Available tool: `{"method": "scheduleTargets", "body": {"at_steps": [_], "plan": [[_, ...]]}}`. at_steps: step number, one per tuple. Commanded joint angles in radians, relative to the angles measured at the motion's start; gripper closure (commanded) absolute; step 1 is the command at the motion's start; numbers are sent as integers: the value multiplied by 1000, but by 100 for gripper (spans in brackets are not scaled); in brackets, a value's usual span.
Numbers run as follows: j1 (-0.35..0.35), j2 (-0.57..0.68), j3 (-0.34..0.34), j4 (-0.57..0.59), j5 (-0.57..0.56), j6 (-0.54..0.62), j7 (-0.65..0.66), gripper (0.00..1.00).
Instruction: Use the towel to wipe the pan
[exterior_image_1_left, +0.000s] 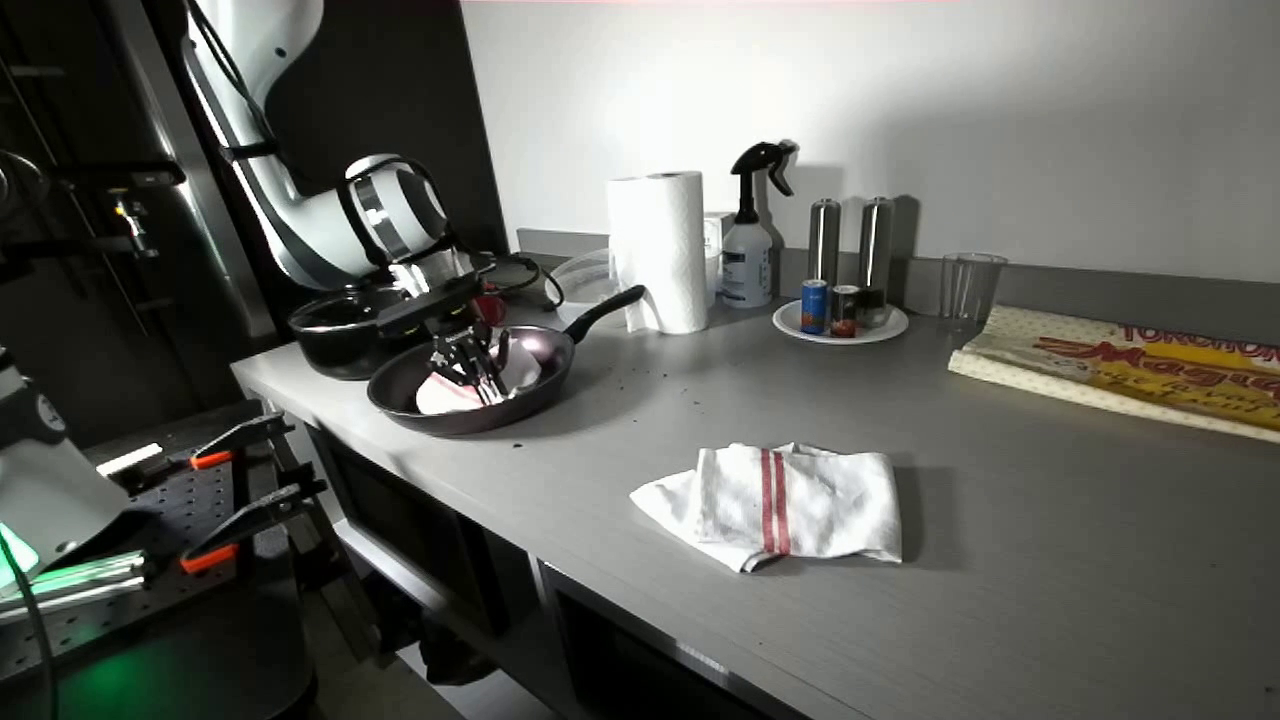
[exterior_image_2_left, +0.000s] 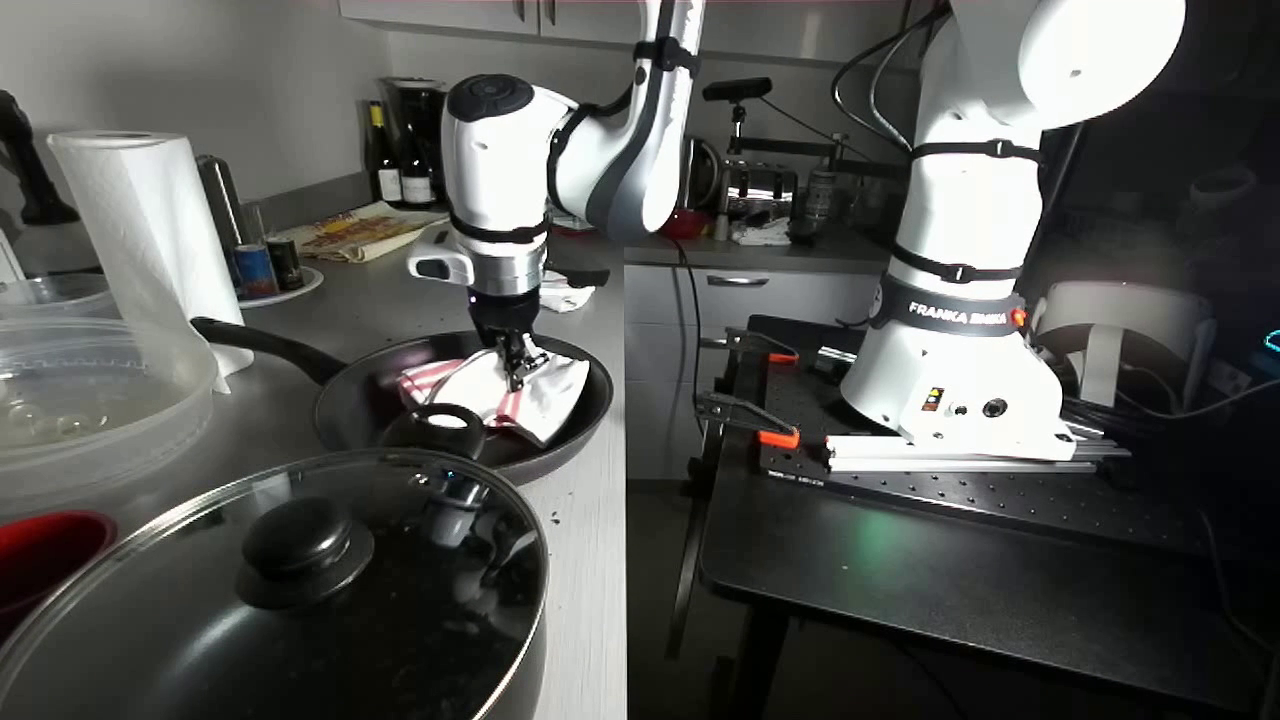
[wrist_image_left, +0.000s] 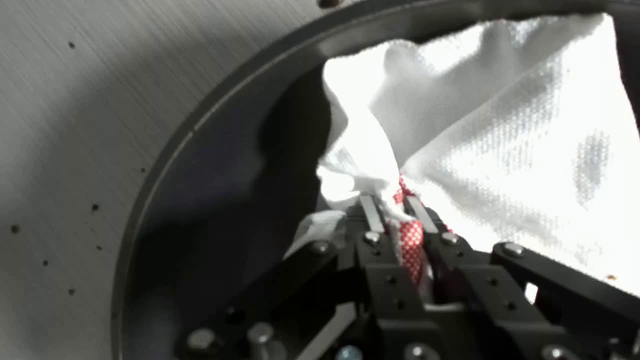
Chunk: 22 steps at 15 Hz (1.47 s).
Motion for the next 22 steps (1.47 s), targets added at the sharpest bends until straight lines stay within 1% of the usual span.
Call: {"method": "scheduleTargets", "body": {"at_steps": [1, 2, 5, 7, 14, 15, 17, 19, 22], "plan": [[16, 0, -35, 5, -44, -1, 95, 96], [22, 4, -37, 6, -48, -5, 108, 96], [56, 48, -11, 19, -51, -23, 117, 96], [94, 77, 10, 26, -58, -50, 114, 96], [266, 122, 104, 15, -114, -188, 103, 96], [246, 130, 150, 25, -128, -227, 105, 96], [250, 136, 178, 37, -123, -279, 93, 96], [238, 142, 192, 52, -123, -314, 94, 96], [199, 124, 178, 64, -121, -317, 105, 96]]}}
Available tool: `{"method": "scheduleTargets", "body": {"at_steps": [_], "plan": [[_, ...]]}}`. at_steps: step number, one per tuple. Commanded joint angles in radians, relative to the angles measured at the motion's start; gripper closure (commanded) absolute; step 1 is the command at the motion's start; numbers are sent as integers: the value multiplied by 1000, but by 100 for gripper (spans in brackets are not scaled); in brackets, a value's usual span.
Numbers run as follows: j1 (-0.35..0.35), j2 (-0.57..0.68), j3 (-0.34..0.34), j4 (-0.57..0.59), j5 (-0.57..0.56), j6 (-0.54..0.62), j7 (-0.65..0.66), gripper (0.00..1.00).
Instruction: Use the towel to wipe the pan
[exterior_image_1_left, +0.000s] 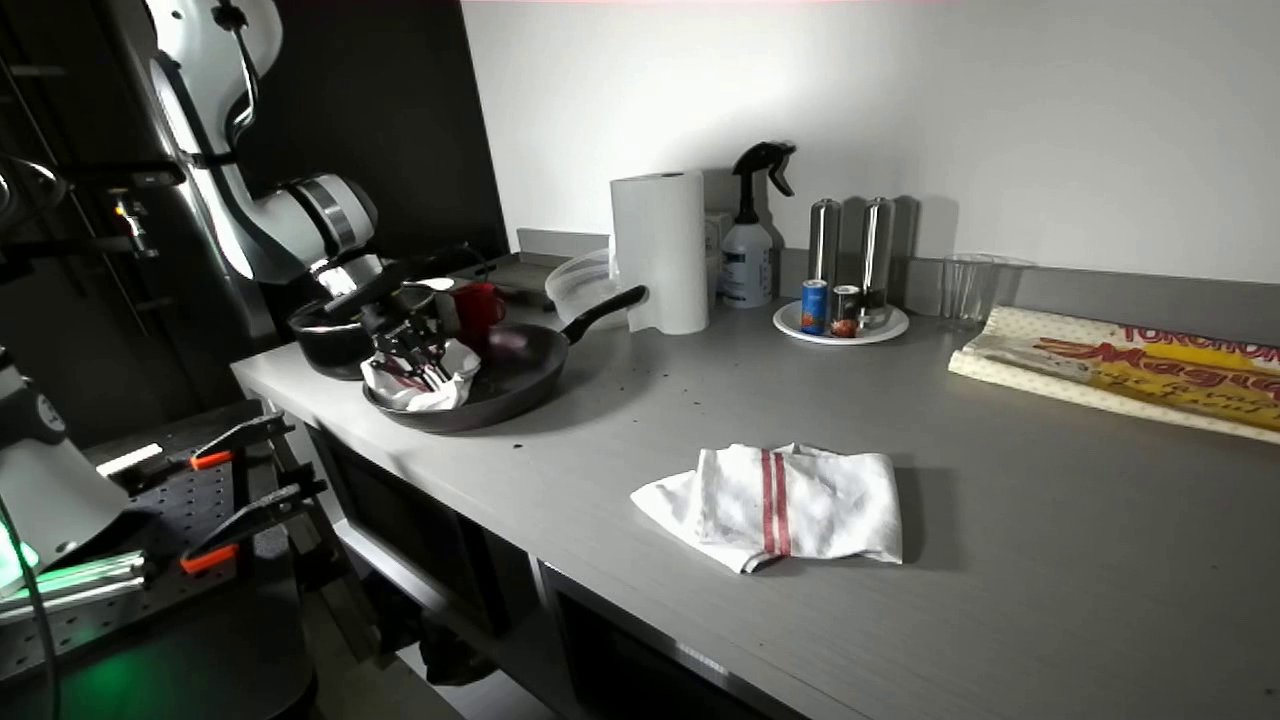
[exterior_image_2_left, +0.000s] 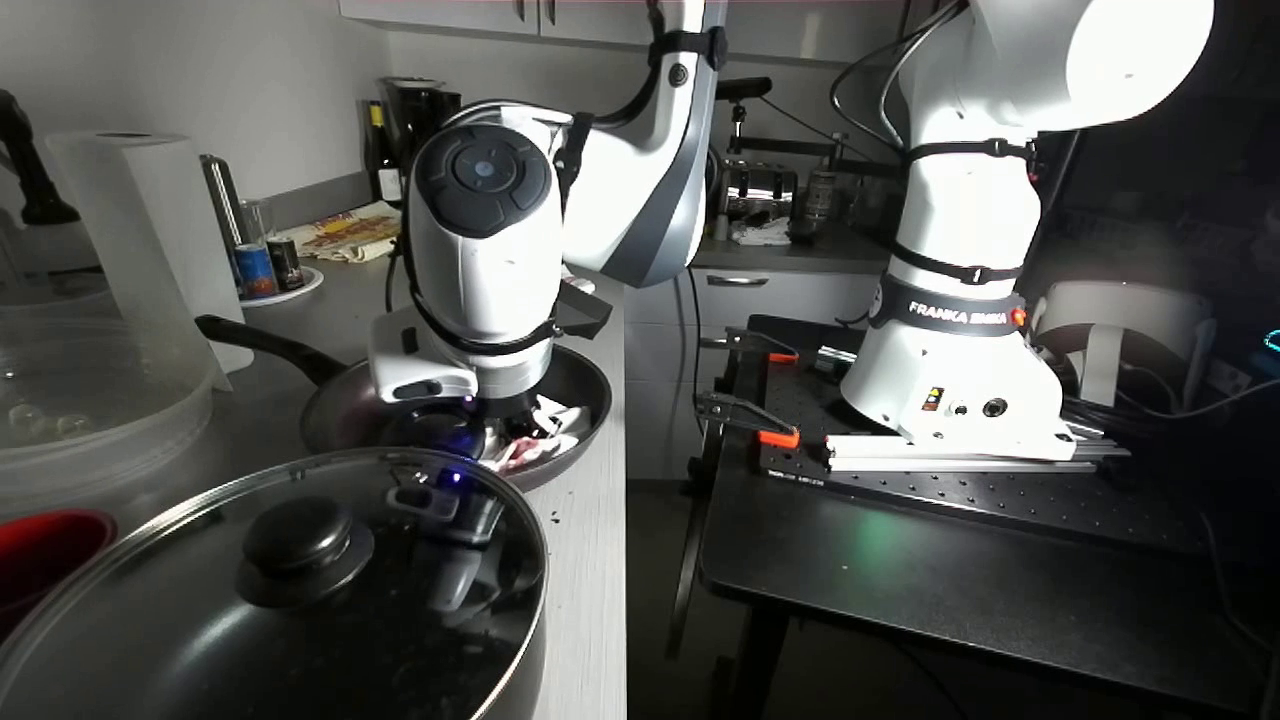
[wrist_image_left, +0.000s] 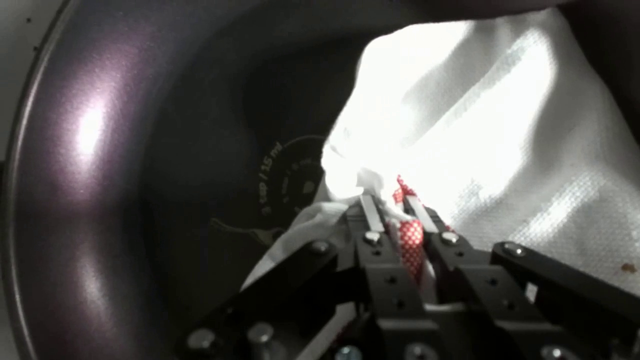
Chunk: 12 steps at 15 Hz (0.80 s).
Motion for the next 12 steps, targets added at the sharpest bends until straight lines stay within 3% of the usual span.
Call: {"method": "scheduleTargets", "body": {"at_steps": [1, 7, 12], "plan": [[-70, 75, -6, 48, -12, 44, 37, 96], [-213, 30, -73, 70, 5, 152, 97, 96], [-267, 35, -112, 88, -20, 205, 179, 96]]}}
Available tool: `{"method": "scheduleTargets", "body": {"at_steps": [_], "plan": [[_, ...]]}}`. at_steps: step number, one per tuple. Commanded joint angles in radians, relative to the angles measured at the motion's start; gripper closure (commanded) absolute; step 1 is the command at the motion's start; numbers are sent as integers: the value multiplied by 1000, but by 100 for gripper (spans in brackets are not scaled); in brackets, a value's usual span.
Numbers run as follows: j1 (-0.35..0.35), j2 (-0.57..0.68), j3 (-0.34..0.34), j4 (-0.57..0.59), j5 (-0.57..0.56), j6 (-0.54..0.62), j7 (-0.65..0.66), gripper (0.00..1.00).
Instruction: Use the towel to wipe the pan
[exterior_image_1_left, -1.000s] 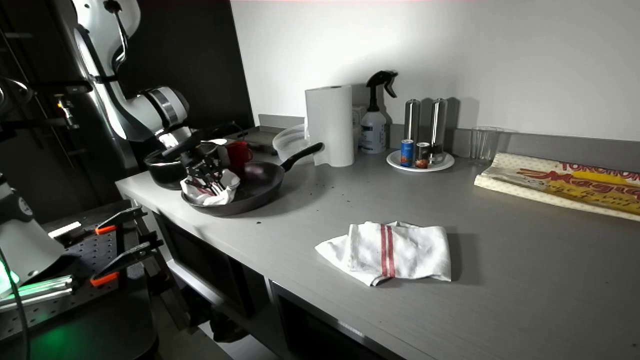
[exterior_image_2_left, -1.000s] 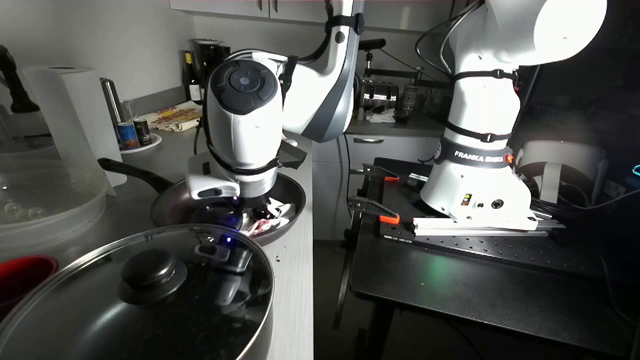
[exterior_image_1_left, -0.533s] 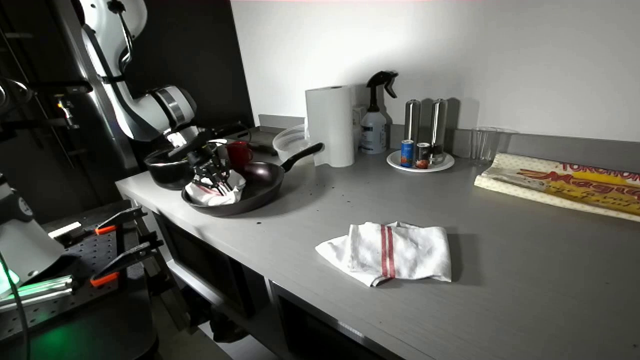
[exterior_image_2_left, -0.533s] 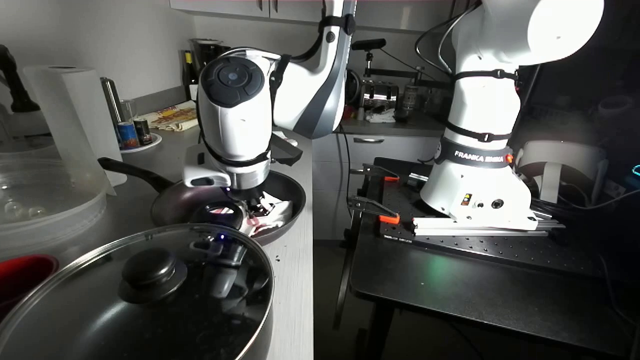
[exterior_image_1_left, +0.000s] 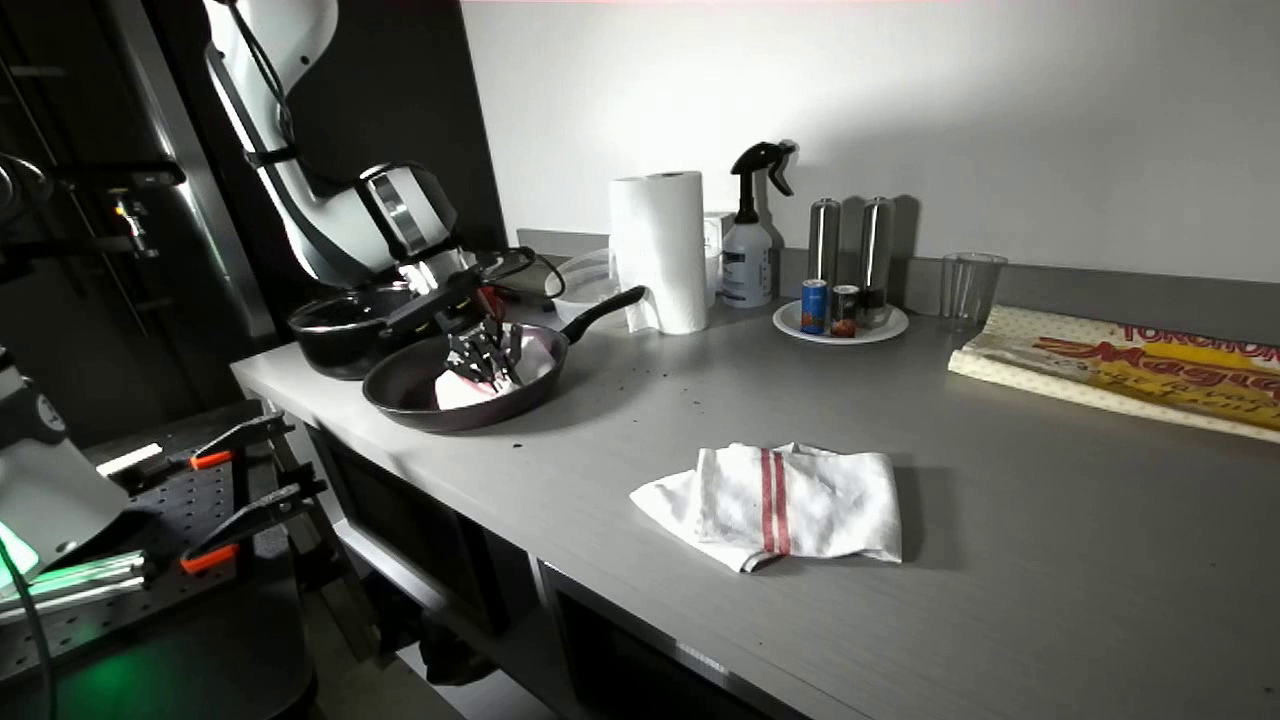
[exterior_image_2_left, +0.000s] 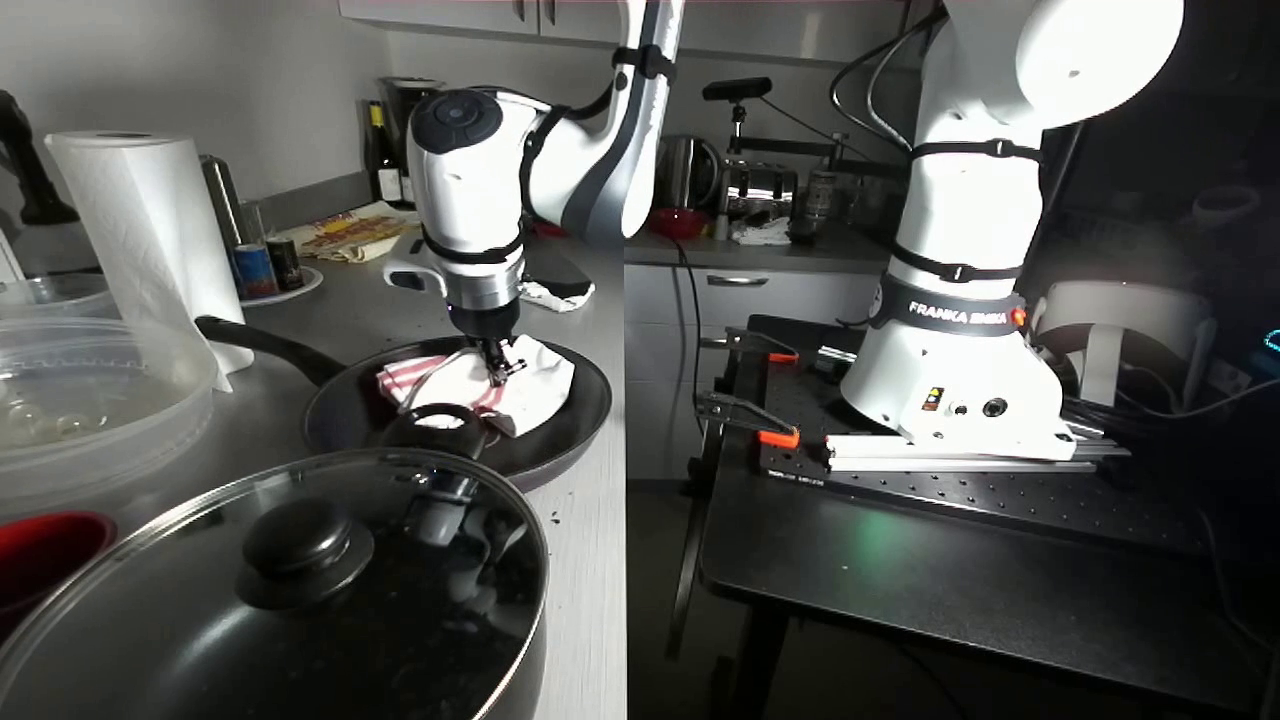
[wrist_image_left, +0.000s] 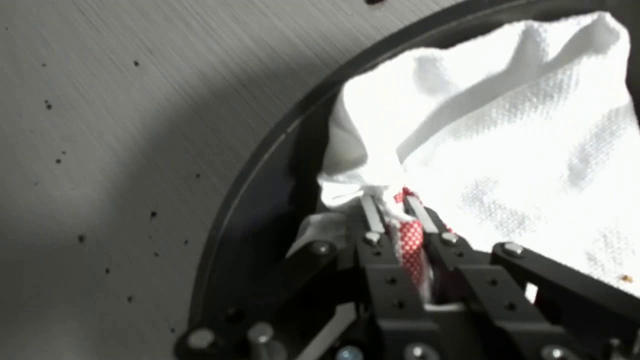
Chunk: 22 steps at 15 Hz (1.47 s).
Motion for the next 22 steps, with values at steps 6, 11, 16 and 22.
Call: {"method": "scheduleTargets", "body": {"at_steps": [6, 11, 16, 22], "plan": [[49, 62, 26, 1, -64, 26, 73, 96], [139, 97, 86, -24, -131, -8, 55, 96], [195, 96, 157, -67, -187, -80, 32, 96], [188, 89, 180, -63, -197, -145, 24, 96]]}}
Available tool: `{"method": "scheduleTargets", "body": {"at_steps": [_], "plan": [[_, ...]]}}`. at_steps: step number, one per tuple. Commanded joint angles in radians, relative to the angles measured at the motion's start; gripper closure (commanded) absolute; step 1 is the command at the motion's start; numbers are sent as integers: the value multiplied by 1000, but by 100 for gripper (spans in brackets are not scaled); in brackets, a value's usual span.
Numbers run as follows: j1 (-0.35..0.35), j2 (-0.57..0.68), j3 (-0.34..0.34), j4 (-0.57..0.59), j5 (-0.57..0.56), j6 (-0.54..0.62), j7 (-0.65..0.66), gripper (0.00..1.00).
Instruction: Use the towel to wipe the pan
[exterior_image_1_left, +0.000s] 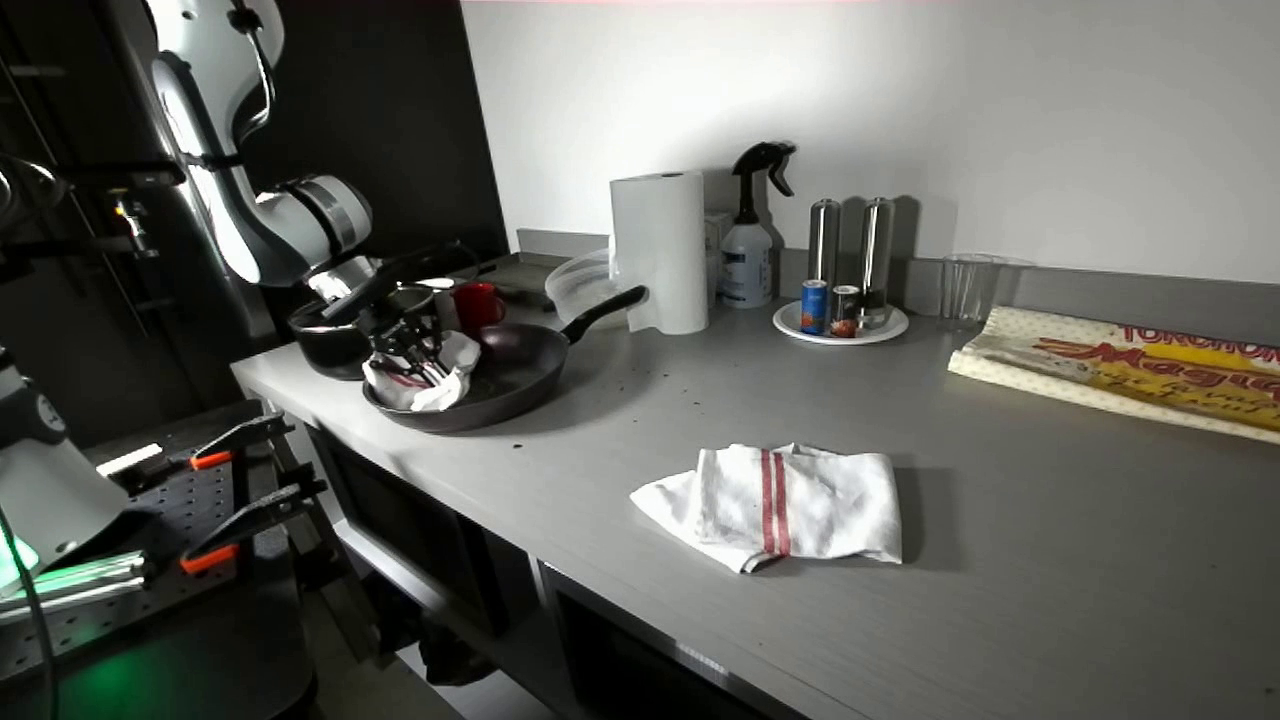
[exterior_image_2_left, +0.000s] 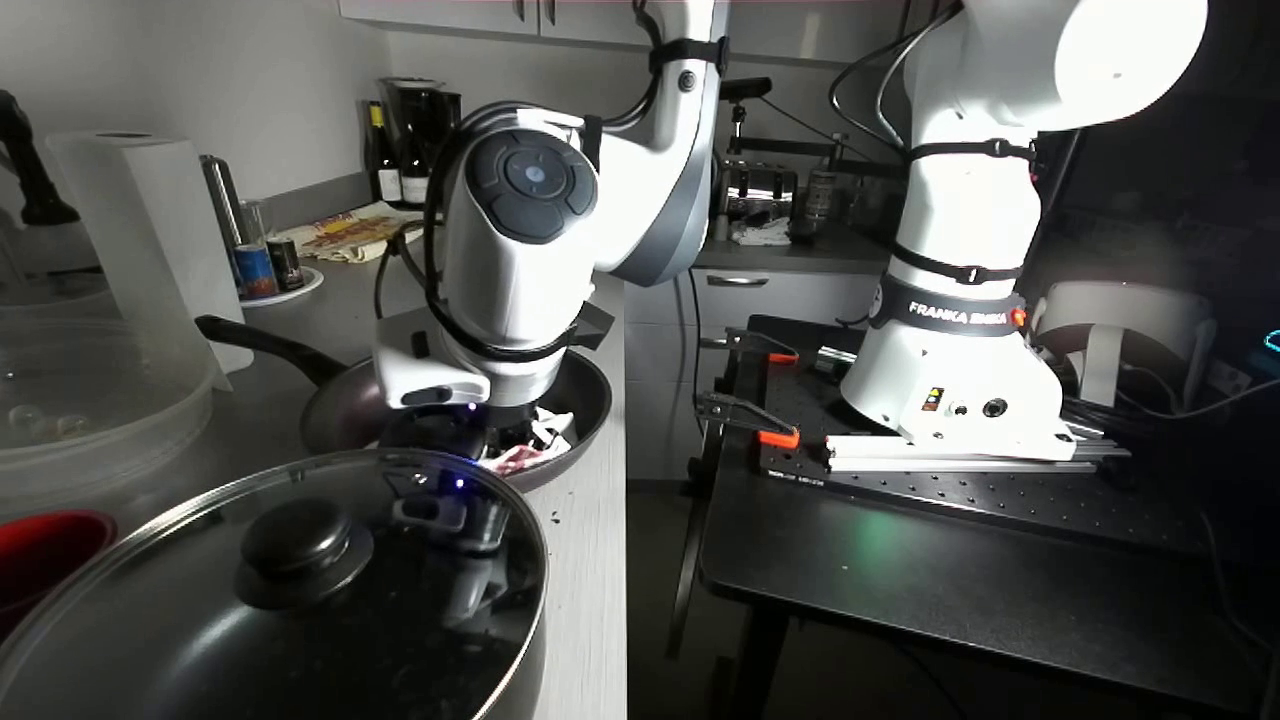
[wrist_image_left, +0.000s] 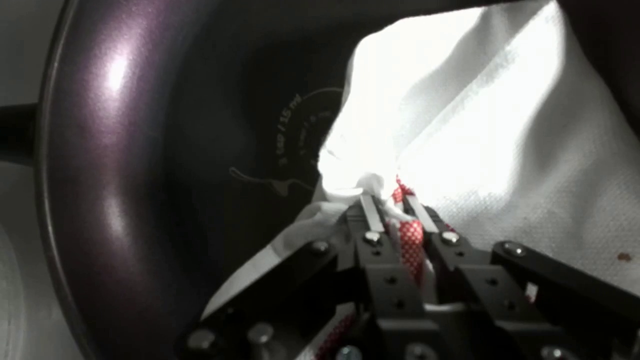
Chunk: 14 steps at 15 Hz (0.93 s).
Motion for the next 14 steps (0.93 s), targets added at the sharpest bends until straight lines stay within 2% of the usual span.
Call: {"method": "scheduleTargets", "body": {"at_steps": [1, 6, 11, 14], "plan": [[-24, 90, -3, 28, 0, 12, 23, 96], [-91, 48, -46, 49, 10, 29, 103, 96], [-190, 19, -91, 54, 14, 113, 145, 96], [-227, 17, -91, 52, 3, 167, 150, 96]]}}
